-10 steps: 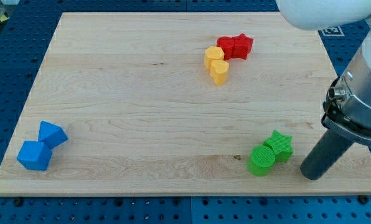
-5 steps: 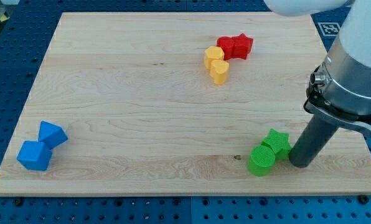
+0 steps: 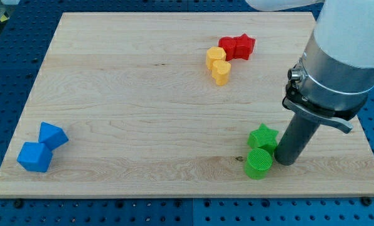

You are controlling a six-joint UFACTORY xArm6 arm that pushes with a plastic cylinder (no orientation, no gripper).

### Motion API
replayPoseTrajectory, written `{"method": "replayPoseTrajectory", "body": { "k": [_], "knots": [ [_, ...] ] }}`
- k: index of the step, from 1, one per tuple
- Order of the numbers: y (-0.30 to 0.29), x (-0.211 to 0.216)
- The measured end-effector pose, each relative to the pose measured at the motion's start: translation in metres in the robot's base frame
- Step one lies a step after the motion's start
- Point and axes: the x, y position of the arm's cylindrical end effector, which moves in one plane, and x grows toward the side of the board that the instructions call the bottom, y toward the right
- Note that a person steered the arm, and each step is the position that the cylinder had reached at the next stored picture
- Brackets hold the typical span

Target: Separate green star from green circle

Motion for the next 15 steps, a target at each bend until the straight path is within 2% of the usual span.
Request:
{"method": "replayPoseTrajectory", "body": {
  "k": [3, 6, 13, 15],
  "knots": [
    [-0.035, -0.025],
    [-0.085, -0.028],
    [-0.081, -0.070],
    [-0.087, -0.070]
  ]
}}
